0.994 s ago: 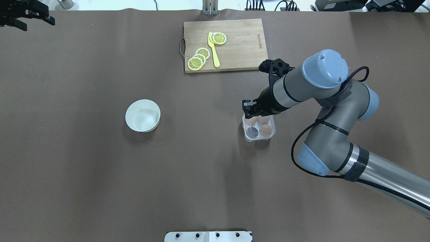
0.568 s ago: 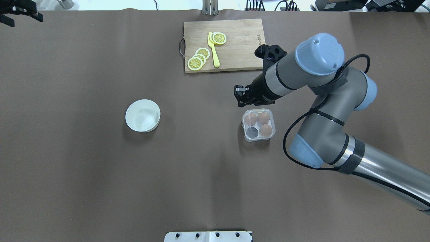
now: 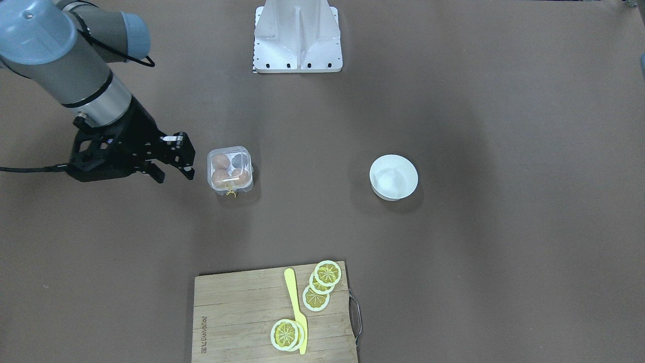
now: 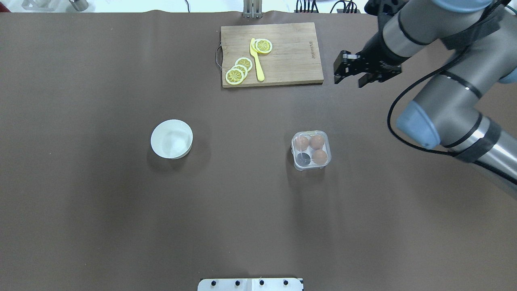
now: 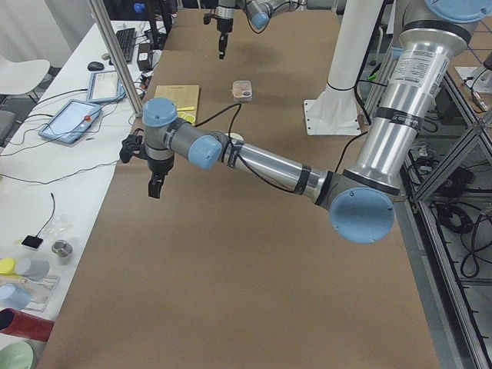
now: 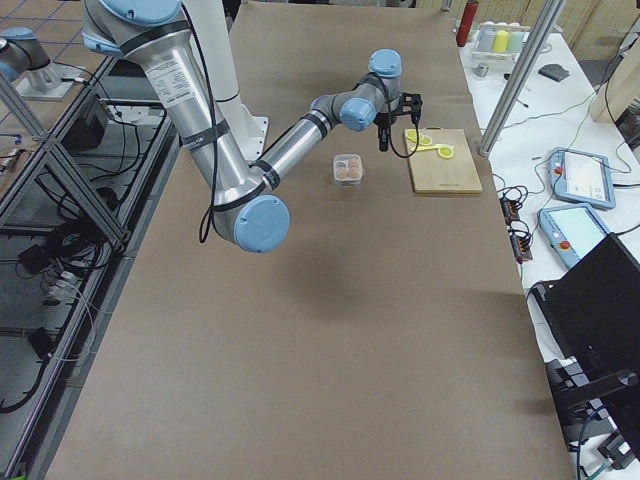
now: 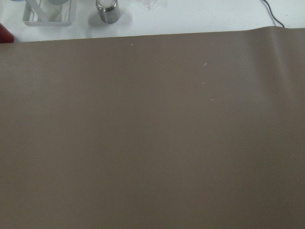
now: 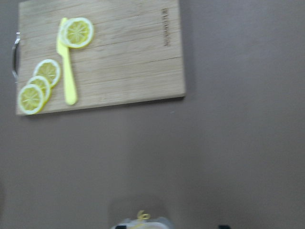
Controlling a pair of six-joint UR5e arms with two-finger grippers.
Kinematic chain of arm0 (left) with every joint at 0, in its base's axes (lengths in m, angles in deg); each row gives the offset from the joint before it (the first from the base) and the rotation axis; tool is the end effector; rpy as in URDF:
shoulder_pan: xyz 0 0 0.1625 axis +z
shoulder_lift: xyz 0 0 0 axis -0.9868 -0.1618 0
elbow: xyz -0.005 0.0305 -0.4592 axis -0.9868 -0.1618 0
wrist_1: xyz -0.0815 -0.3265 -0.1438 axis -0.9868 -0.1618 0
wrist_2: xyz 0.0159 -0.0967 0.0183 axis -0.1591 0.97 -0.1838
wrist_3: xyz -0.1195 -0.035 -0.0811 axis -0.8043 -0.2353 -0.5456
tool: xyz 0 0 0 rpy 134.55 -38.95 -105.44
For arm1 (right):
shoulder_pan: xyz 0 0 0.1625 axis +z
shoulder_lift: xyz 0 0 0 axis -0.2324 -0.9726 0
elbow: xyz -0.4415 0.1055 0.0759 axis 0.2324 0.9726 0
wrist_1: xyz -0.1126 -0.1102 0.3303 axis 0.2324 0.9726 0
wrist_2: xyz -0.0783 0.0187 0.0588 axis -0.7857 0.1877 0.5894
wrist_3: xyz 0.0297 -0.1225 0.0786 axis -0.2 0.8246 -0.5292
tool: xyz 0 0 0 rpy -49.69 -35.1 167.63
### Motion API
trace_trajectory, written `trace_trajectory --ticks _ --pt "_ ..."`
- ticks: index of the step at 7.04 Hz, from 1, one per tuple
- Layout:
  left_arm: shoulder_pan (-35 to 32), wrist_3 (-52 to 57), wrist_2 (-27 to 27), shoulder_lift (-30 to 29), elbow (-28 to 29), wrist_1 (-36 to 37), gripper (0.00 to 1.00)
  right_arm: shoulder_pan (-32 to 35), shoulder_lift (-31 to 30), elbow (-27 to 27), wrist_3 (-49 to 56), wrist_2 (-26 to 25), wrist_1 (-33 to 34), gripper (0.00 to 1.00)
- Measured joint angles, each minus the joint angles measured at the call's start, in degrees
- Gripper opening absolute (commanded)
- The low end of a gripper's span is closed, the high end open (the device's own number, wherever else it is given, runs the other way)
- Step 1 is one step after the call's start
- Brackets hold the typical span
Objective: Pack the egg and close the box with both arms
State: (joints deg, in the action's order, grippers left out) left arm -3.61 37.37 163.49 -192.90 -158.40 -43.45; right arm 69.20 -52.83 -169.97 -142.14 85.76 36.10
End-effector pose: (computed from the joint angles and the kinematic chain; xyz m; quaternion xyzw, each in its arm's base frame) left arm 0.0214 -0.5984 0.5712 0.1284 0.3646 -0.0172 0.9221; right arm -0.3143 -0.5411 0.3587 0.0600 -0.4610 0.0280 0.8849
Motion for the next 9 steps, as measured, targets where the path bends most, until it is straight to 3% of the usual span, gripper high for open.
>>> trace_trajectory --ticks 2,5,9 --pt "-3.6 6.9 2.8 3.4 2.1 0.9 0.97 11.0 -6.6 1.4 25.4 2.8 9.2 1.00" --pt "-6.8 8.6 4.0 7.9 2.9 0.3 0.98 27.1 -14.0 12.6 54.2 9.3 13.9 1.00" --pt "-7.3 8.6 1.0 8.8 3.6 0.5 0.98 34.3 -16.6 18.9 61.1 9.9 14.6 1.00"
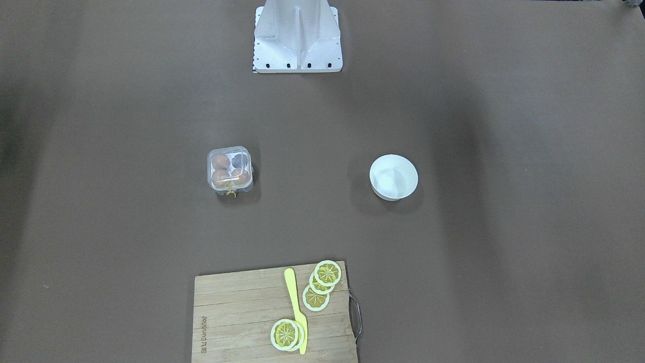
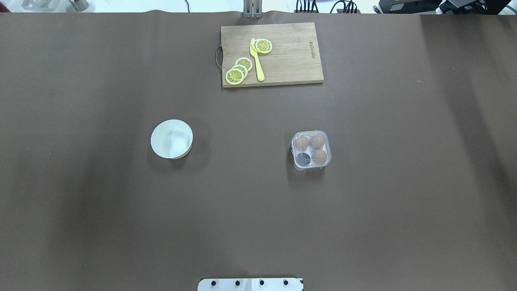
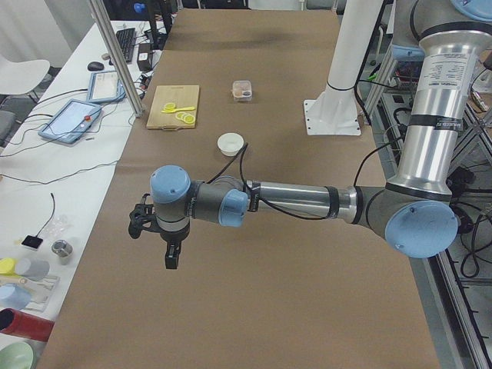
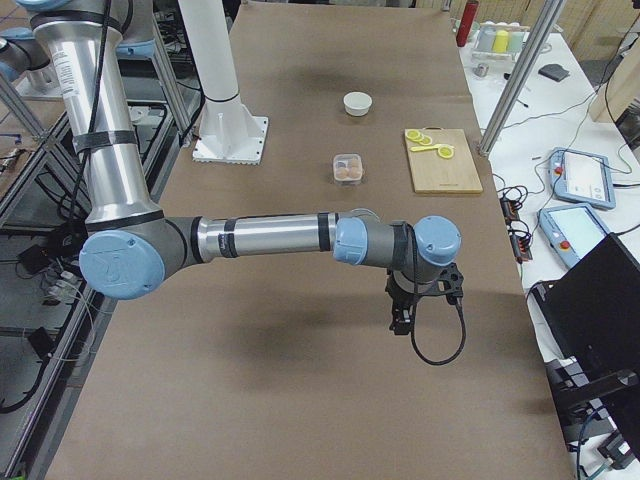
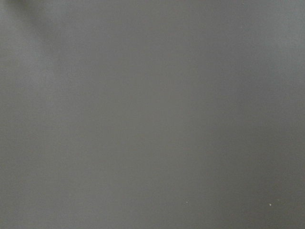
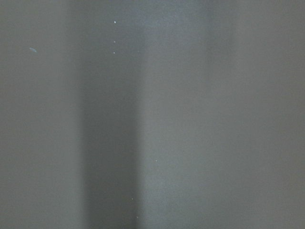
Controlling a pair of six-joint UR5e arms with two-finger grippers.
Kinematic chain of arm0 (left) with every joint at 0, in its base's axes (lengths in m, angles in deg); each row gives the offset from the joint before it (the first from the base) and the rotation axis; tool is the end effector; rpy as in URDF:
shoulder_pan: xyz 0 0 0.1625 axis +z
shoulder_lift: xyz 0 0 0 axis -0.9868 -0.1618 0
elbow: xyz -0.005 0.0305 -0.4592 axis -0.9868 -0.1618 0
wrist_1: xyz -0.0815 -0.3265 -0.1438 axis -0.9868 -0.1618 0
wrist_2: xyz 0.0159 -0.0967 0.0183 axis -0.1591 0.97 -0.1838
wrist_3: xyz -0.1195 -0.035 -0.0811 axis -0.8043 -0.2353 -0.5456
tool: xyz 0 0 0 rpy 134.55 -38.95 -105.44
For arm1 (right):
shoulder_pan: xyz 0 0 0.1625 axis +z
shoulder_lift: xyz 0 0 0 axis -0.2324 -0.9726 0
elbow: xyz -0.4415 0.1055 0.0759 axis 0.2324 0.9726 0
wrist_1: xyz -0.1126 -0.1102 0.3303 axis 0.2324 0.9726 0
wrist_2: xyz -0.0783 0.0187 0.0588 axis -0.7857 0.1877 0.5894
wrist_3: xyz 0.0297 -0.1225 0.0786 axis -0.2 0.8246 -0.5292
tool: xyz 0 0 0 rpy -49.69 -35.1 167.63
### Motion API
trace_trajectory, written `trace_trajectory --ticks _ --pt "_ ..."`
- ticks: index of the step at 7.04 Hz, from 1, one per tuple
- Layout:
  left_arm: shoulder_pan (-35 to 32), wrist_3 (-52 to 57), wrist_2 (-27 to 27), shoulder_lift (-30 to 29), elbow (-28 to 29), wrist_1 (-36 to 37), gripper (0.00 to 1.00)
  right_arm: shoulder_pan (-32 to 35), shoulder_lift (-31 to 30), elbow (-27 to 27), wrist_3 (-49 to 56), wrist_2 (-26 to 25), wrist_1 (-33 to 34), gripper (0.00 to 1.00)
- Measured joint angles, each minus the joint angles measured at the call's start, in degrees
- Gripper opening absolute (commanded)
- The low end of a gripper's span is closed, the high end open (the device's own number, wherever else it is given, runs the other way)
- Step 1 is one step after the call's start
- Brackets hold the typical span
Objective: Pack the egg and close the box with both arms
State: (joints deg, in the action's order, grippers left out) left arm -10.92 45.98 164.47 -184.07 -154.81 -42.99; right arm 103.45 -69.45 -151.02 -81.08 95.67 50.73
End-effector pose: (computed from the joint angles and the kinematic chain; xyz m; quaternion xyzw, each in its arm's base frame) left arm -0.0509 -0.5221 0.6864 0.0724 0.3512 -0.0447 0.9324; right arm 0.0255 -0.5172 0.6905 -0.0160 -0.3970 -0.0424 0.9167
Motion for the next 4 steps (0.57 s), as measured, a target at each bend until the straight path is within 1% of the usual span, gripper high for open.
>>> trace_trajectory --ticks 4 --pt "0.0 -0.4 -0.9 0.0 0.1 0.5 0.98 0.5 -1.4 -0.2 -0.1 -0.1 0.0 1.00"
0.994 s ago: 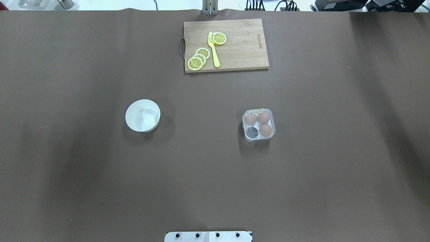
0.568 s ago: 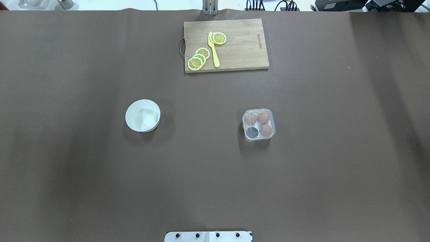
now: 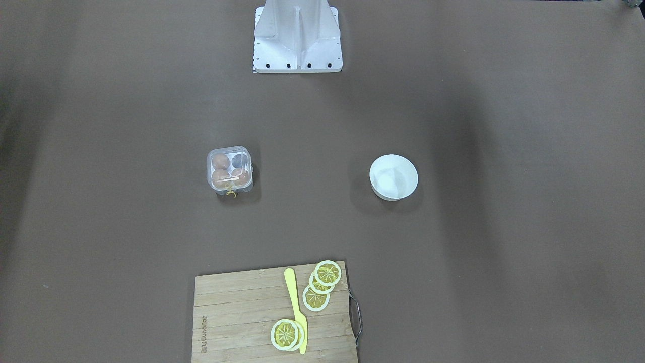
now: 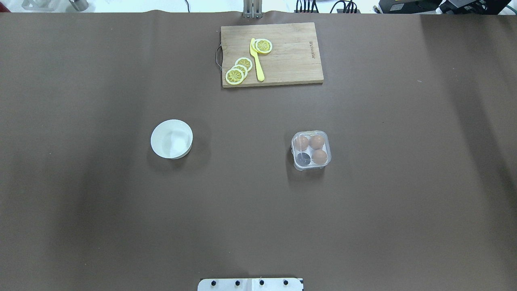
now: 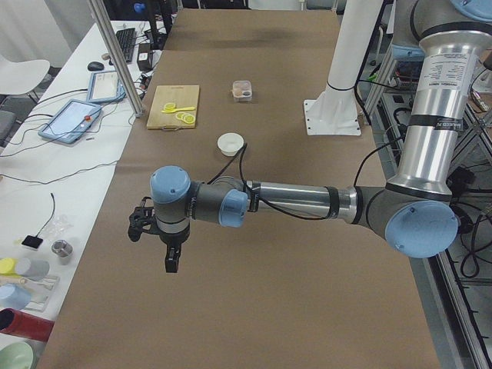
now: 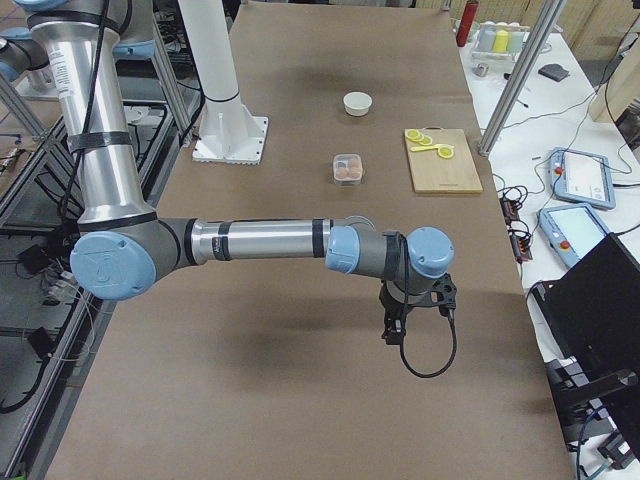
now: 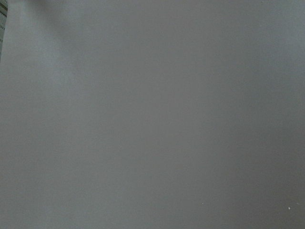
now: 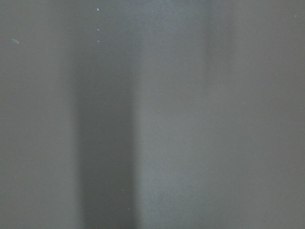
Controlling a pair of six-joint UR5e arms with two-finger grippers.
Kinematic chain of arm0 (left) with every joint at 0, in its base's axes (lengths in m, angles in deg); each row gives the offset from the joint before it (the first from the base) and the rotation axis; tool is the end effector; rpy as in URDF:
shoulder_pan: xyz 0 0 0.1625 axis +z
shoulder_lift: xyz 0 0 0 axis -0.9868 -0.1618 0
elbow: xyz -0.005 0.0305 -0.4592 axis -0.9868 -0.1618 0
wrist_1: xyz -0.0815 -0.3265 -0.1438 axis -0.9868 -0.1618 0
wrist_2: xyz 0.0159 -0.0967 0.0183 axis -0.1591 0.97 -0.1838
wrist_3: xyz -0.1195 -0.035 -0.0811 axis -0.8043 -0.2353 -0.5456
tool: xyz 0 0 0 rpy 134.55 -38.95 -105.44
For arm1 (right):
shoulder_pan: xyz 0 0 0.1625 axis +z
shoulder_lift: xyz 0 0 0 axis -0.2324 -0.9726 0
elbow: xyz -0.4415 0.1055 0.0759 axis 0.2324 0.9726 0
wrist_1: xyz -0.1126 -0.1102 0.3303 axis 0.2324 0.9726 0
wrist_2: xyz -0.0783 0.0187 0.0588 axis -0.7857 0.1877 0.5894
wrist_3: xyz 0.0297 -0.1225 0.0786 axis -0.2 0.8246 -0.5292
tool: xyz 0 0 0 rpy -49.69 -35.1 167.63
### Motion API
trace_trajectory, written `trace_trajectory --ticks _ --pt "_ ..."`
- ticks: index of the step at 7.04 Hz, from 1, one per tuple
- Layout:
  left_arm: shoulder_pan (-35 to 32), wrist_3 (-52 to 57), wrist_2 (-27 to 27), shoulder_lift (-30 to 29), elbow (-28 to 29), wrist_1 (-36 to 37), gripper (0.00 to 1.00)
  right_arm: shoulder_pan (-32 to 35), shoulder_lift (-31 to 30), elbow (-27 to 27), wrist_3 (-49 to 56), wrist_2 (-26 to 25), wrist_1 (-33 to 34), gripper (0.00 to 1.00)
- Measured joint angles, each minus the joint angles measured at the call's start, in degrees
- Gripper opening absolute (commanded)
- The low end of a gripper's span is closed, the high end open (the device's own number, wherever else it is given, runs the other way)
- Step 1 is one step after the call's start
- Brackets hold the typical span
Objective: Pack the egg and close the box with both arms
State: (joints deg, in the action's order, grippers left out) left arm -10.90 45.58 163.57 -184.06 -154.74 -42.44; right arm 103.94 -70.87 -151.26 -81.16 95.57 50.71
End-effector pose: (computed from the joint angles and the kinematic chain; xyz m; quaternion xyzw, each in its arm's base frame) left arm -0.0525 -0.5213 0.6897 0.0666 0.3440 -0.0507 0.9352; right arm 0.0300 -0.5041 0.7015 -0.0239 -0.3967 -0.0339 0.9170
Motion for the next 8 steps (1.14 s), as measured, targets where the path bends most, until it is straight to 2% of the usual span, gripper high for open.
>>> trace_trajectory --ticks 8 --pt "0.1 0.0 0.1 -0.1 0.7 0.0 0.98 0.2 0.0 -0.4 -0.2 0.0 -0.1 1.00"
